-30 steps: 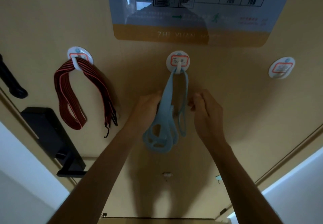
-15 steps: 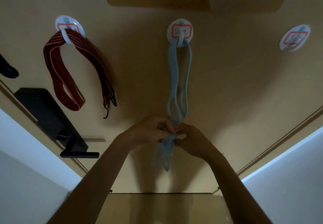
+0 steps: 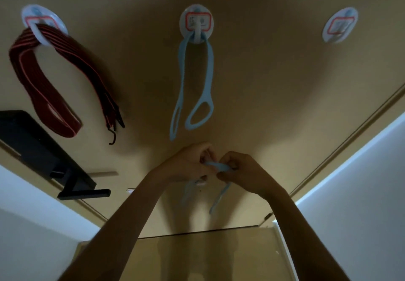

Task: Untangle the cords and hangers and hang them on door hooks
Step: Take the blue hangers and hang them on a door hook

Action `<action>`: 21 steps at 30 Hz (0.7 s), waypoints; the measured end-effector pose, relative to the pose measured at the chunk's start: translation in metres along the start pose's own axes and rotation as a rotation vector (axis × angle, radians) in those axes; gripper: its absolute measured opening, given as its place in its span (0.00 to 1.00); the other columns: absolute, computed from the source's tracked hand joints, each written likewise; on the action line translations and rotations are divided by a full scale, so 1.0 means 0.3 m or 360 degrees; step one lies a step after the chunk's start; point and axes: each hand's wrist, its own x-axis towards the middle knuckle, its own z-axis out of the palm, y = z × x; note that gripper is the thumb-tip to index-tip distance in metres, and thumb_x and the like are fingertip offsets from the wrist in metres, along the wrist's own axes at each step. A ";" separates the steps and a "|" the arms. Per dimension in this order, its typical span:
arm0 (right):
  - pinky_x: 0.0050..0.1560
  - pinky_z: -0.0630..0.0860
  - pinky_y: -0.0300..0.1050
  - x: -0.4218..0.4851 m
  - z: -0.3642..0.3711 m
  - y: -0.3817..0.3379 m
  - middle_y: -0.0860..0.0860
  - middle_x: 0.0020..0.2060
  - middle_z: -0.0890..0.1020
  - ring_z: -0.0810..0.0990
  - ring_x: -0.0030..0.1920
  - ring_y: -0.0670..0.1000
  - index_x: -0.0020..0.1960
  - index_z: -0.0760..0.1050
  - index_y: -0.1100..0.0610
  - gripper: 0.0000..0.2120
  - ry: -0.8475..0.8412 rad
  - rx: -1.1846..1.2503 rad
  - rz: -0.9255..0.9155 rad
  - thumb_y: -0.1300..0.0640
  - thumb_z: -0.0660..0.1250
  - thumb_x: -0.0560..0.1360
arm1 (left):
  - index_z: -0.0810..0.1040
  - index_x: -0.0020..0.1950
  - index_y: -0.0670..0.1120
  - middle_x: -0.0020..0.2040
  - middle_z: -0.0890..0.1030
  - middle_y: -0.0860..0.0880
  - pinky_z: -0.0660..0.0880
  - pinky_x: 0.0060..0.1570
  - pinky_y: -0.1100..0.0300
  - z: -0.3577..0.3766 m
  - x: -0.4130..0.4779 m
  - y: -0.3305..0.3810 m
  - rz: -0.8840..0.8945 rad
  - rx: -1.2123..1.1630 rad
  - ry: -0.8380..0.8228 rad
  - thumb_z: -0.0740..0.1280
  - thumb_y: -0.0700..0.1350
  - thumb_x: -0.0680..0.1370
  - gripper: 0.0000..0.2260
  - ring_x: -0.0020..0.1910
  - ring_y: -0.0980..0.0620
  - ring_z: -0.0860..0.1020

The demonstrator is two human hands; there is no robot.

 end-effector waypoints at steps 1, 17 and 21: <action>0.34 0.73 0.31 -0.014 -0.027 -0.001 0.47 0.34 0.79 0.77 0.30 0.39 0.43 0.76 0.57 0.07 0.0018 0.0025 0.0012 0.66 0.72 0.69 | 0.75 0.52 0.44 0.35 0.78 0.51 0.74 0.39 0.56 0.008 0.014 0.008 0.0009 0.0046 0.0012 0.68 0.34 0.73 0.11 0.34 0.51 0.77; 0.36 0.69 0.47 -0.099 -0.532 -0.082 0.54 0.33 0.76 0.72 0.33 0.49 0.47 0.76 0.60 0.04 0.0675 -0.0236 -0.0605 0.59 0.67 0.75 | 0.70 0.41 0.53 0.36 0.73 0.56 0.69 0.35 0.66 0.145 0.233 0.410 0.0587 0.0236 0.0726 0.69 0.43 0.71 0.09 0.31 0.61 0.70; 0.36 0.70 0.41 -0.097 -0.642 -0.148 0.52 0.37 0.76 0.74 0.35 0.47 0.47 0.72 0.53 0.05 0.0879 -0.0151 -0.0850 0.56 0.67 0.73 | 0.71 0.44 0.49 0.37 0.70 0.55 0.67 0.34 0.74 0.137 0.252 0.551 0.0935 0.0250 0.0755 0.69 0.37 0.73 0.09 0.32 0.65 0.70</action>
